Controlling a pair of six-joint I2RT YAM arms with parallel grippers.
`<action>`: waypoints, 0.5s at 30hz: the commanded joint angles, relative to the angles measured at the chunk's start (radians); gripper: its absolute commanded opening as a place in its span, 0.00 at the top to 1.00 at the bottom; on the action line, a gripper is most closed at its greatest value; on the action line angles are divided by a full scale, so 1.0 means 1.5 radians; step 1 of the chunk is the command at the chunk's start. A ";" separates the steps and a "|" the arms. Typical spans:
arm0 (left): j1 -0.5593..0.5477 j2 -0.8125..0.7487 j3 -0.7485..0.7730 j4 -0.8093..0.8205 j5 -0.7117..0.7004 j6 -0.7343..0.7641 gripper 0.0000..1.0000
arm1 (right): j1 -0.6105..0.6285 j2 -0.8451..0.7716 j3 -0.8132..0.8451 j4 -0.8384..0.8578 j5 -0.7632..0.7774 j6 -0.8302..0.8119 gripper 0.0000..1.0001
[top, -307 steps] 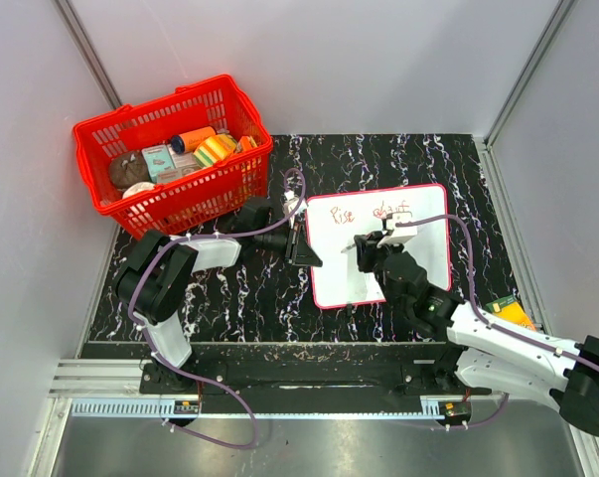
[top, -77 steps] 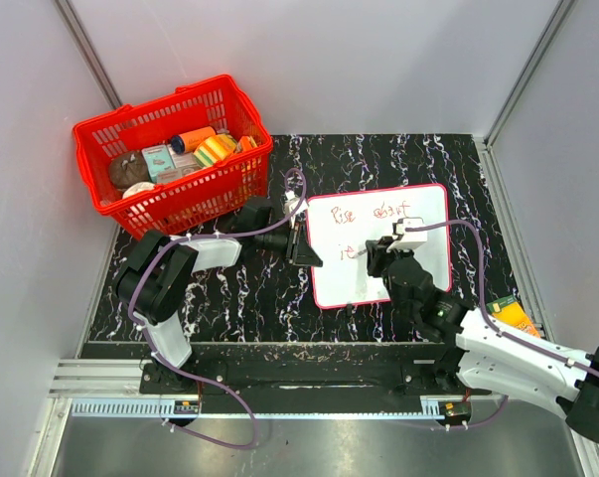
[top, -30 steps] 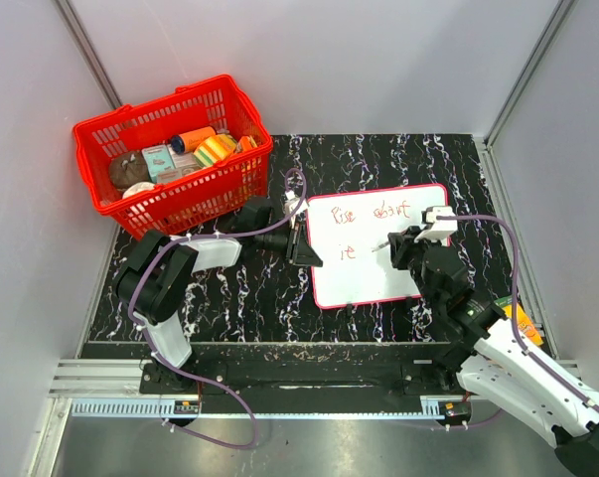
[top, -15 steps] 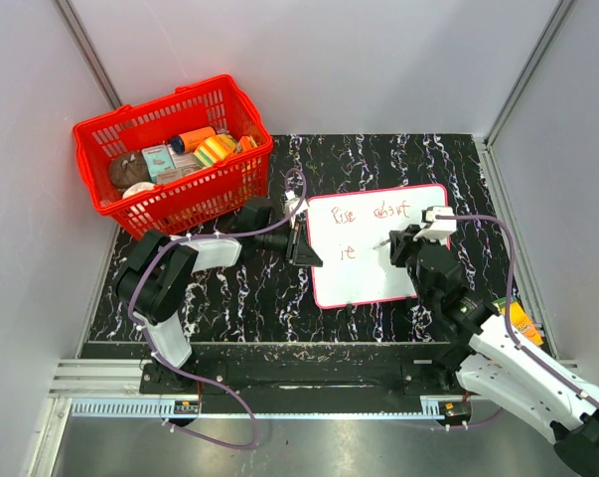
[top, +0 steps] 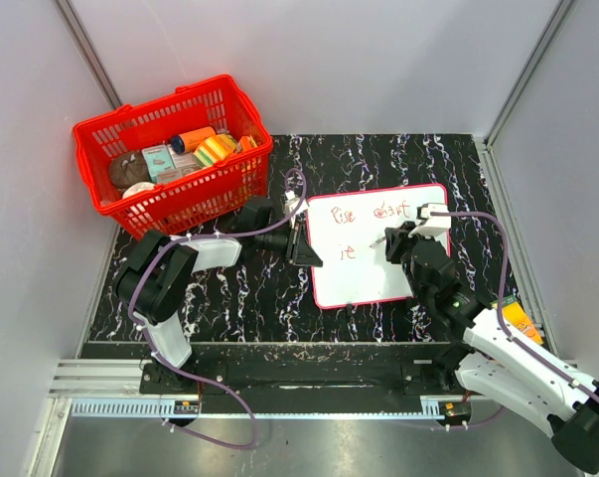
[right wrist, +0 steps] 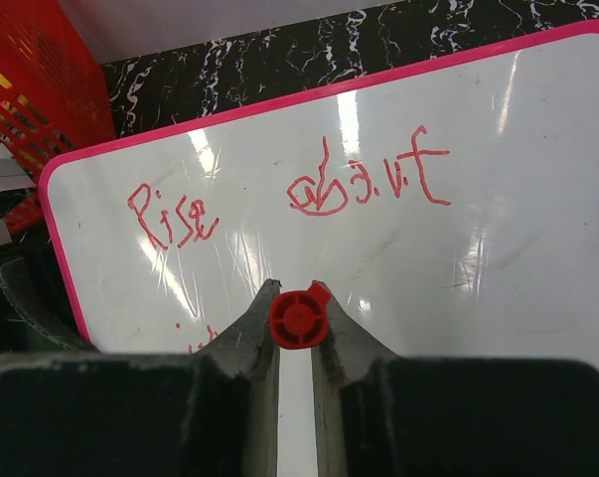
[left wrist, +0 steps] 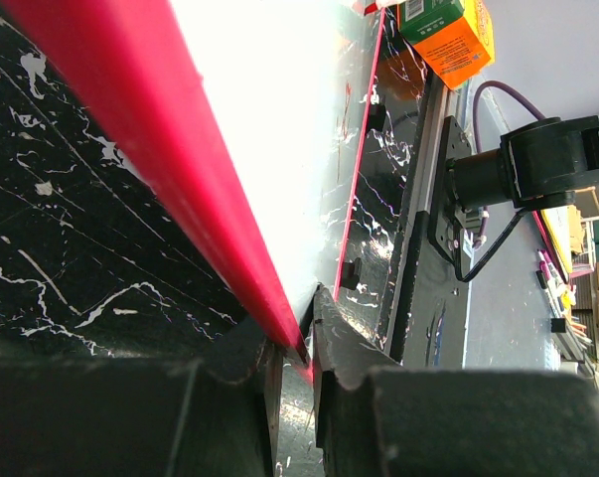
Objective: Write a sentence on the whiteboard
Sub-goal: Write on the whiteboard with the whiteboard.
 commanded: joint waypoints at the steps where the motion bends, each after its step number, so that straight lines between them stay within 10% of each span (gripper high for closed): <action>1: -0.025 0.007 0.003 -0.041 -0.044 0.071 1.00 | -0.002 0.001 -0.001 0.026 -0.003 0.009 1.00; 15: -0.025 0.008 0.005 -0.042 -0.045 0.071 1.00 | -0.002 0.004 -0.002 -0.021 -0.027 0.012 1.00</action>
